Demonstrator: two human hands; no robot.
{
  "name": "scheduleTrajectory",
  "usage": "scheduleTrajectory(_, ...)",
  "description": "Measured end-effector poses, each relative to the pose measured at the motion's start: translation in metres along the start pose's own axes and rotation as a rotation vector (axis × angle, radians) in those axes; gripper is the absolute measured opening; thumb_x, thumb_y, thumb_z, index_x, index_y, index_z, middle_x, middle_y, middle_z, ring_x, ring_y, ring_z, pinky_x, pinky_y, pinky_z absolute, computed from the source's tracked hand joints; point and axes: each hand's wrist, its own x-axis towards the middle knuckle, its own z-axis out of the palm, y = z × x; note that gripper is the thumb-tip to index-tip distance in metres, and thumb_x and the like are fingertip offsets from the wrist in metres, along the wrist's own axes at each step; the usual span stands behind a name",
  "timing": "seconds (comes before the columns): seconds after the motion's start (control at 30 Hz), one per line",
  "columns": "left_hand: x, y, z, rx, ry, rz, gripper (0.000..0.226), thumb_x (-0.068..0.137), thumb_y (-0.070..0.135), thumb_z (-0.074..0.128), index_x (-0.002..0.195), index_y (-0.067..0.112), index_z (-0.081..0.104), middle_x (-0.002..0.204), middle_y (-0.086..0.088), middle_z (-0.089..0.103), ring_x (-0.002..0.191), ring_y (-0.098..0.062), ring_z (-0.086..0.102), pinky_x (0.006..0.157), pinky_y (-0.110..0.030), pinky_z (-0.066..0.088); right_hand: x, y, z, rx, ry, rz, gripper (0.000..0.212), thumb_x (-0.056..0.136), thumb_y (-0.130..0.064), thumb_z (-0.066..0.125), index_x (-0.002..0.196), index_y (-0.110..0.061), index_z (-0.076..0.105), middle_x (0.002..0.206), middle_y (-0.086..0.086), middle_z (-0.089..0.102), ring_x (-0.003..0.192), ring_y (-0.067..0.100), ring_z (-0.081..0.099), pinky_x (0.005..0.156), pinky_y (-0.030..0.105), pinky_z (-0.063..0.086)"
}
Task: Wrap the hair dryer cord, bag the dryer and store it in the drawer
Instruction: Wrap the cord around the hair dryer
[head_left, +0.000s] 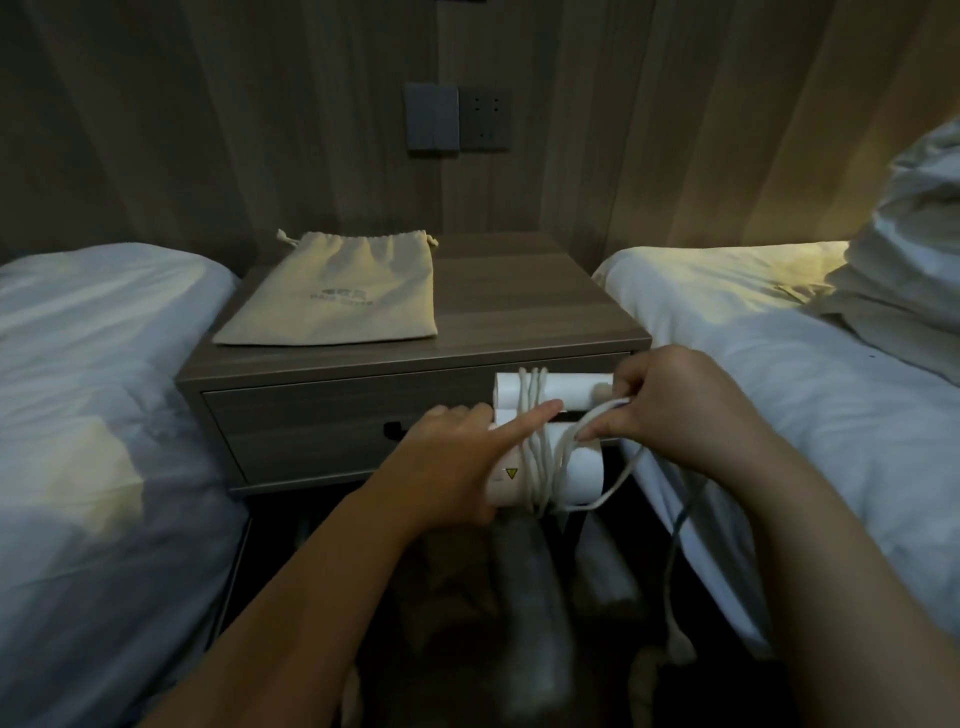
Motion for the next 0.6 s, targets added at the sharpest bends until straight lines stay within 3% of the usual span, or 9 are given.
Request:
scheduleTrajectory(0.13, 0.000, -0.006, 0.007, 0.024, -0.027, 0.095, 0.107, 0.073, 0.049, 0.064, 0.138, 0.050, -0.022, 0.115, -0.004, 0.053, 0.099, -0.021, 0.052, 0.085, -0.034, 0.037, 0.004, 0.010, 0.002, 0.368, -0.181, -0.037, 0.011, 0.067, -0.018, 0.081, 0.067, -0.022, 0.070, 0.064, -0.007, 0.066, 0.061, 0.005, 0.060, 0.063, 0.025, 0.050)
scheduleTrajectory(0.2, -0.001, -0.009, 0.011, 0.017, -0.054, 0.128, 0.108, 0.073, 0.049, 0.063, 0.136, 0.051, -0.024, 0.116, -0.004, 0.053, 0.099, -0.020, 0.052, 0.085, -0.034, 0.038, 0.008, 0.016, 0.002, 0.437, -0.234, -0.080, 0.015, 0.077, -0.006, 0.071, 0.078, -0.021, 0.072, 0.071, -0.003, 0.069, 0.067, 0.006, 0.063, 0.067, 0.022, 0.050)
scheduleTrajectory(0.3, -0.002, -0.012, 0.014, 0.029, -0.048, 0.138, 0.109, 0.073, 0.050, 0.063, 0.136, 0.050, -0.026, 0.111, -0.003, 0.054, 0.095, -0.020, 0.053, 0.082, -0.033, 0.037, 0.014, 0.023, 0.011, 0.440, -0.205, -0.076, 0.023, 0.079, 0.004, 0.065, 0.077, -0.019, 0.068, 0.073, 0.002, 0.067, 0.069, 0.010, 0.062, 0.069, 0.013, 0.049)
scheduleTrajectory(0.37, -0.001, -0.012, 0.016, 0.042, -0.036, 0.126, 0.112, 0.072, 0.049, 0.065, 0.136, 0.048, -0.027, 0.109, -0.003, 0.055, 0.093, -0.020, 0.053, 0.080, -0.034, 0.037, 0.019, 0.025, 0.019, 0.434, -0.125, -0.032, 0.018, 0.077, 0.003, 0.067, 0.075, -0.015, 0.067, 0.066, -0.002, 0.062, 0.062, 0.007, 0.057, 0.064, 0.013, 0.047)
scheduleTrajectory(0.47, -0.001, -0.014, 0.015, 0.058, -0.033, 0.136, 0.114, 0.069, 0.045, 0.067, 0.137, 0.047, -0.025, 0.106, -0.004, 0.056, 0.090, -0.022, 0.055, 0.077, -0.034, 0.038, 0.027, 0.029, 0.029, 0.431, -0.006, 0.061, 0.017, 0.069, -0.009, 0.078, 0.066, -0.016, 0.063, 0.063, 0.001, 0.059, 0.059, 0.010, 0.052, 0.062, 0.024, 0.044)
scheduleTrajectory(0.6, -0.002, -0.015, 0.014, 0.083, -0.041, 0.212, 0.109, 0.073, 0.041, 0.065, 0.135, 0.048, -0.024, 0.107, -0.007, 0.054, 0.090, -0.023, 0.053, 0.074, -0.033, 0.032, 0.034, 0.024, 0.041, 0.338, 0.013, 0.049, 0.024, 0.064, -0.022, 0.082, 0.059, -0.022, 0.059, 0.060, -0.006, 0.056, 0.056, 0.004, 0.048, 0.050, 0.008, 0.037)
